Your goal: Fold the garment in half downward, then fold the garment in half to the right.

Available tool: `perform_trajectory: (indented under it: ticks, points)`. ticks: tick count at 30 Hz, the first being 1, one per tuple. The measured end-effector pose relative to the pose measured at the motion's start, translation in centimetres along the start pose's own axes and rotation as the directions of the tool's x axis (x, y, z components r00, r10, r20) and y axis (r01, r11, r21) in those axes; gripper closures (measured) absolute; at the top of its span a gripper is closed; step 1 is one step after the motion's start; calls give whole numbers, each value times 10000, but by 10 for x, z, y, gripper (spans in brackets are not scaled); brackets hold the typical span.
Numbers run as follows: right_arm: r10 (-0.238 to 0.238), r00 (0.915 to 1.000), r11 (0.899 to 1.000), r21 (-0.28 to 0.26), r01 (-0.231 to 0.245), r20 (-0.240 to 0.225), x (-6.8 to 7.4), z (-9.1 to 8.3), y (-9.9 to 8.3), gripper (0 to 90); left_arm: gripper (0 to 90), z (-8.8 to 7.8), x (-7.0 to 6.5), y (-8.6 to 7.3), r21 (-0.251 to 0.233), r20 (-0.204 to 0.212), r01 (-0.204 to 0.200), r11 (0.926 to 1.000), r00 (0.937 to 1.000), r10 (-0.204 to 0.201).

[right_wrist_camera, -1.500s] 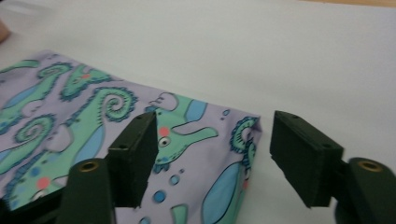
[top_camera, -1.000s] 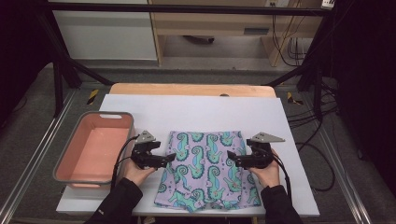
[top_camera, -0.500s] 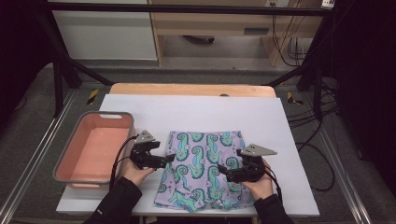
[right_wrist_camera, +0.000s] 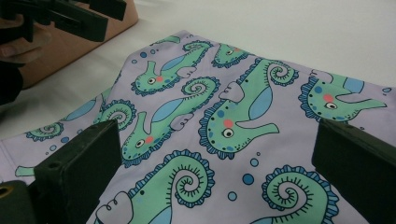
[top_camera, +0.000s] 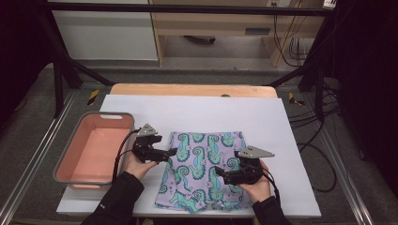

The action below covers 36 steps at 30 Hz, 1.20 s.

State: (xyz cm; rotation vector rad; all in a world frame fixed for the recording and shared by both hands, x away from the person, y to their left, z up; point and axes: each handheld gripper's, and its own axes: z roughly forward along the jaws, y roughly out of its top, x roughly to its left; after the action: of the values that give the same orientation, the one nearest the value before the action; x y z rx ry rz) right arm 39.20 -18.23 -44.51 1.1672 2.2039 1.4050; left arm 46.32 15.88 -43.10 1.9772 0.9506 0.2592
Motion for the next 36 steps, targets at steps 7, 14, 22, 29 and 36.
perform_trajectory:
  ticks: [7, 14, 22, 29, 36]
  points:
    - [-28, 10000, 10000, 32, 28, 8, 2, 2, 0, 20, 121, 12, 4, 10, 23, -104, 52, 10000, 9999, -51]
    - [-29, 10000, 10000, 16, 30, -35, 3, 1, 0, 18, 122, 20, 11, 14, 73, -332, 107, 9999, 9994, -105]
    - [-83, 9999, 10000, 42, 83, -63, 3, 2, -1, 18, 122, 29, 19, 16, -49, -655, 306, 9995, 9974, -308]
    - [-102, 9999, 9999, 96, 103, -85, 4, 5, -1, 17, 138, 40, 27, 19, 203, -991, 431, 9989, 9942, -409]
    - [-102, 9999, 9999, 102, 104, -114, 5, 5, -1, 18, 254, 47, 36, 16, 386, -1308, 655, 9971, 9896, -599]
